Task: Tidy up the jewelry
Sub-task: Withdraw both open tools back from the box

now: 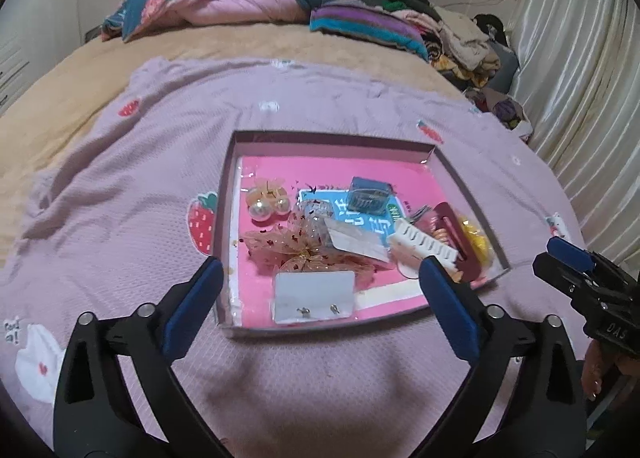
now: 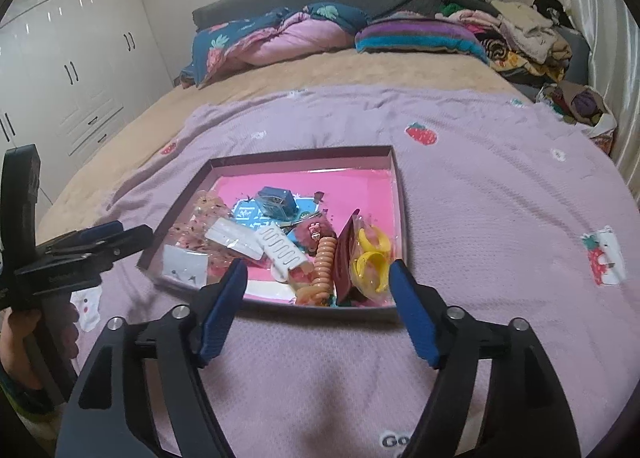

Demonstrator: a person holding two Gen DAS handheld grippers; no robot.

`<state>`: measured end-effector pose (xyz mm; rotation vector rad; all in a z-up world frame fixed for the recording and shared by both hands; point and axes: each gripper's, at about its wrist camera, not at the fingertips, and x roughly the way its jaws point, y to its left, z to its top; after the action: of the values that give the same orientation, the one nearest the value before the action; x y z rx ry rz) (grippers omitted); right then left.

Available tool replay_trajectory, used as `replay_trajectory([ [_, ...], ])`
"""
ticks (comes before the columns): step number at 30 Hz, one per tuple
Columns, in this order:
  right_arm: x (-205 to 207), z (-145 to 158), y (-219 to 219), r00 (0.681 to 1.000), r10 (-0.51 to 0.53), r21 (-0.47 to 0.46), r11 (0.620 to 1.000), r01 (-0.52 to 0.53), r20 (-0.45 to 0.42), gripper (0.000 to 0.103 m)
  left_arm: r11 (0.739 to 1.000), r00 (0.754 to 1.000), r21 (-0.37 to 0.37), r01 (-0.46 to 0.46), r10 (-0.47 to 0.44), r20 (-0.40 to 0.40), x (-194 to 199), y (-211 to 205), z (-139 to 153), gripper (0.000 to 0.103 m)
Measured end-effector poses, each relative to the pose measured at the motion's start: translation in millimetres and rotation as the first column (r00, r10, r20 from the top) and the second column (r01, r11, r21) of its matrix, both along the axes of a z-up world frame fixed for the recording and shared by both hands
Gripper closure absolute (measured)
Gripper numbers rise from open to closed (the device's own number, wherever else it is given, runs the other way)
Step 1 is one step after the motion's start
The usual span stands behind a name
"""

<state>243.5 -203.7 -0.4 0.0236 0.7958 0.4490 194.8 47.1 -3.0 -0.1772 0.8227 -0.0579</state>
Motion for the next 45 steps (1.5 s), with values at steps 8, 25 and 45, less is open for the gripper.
replay_trajectory([
  [8, -42, 23, -15, 0.996, -0.021, 0.008, 1.0, 0.021, 0.091, 0.013, 1.0, 0.999, 0.017, -0.01, 0.009, 0.043, -40, -7, 15, 0.01],
  [25, -98, 8, -19, 0.994, -0.018, -0.021, 1.0, 0.02, 0.11, 0.007, 1.0, 0.999, 0.027, -0.013, 0.011, 0.044, -97, -18, -2, 0.01],
  [45, -104, 1, -23, 0.997, -0.031, -0.012, 0.999, 0.032, 0.074, 0.005, 0.999, 0.999, 0.035, -0.013, 0.011, 0.041, -102, -21, -4, 0.01],
])
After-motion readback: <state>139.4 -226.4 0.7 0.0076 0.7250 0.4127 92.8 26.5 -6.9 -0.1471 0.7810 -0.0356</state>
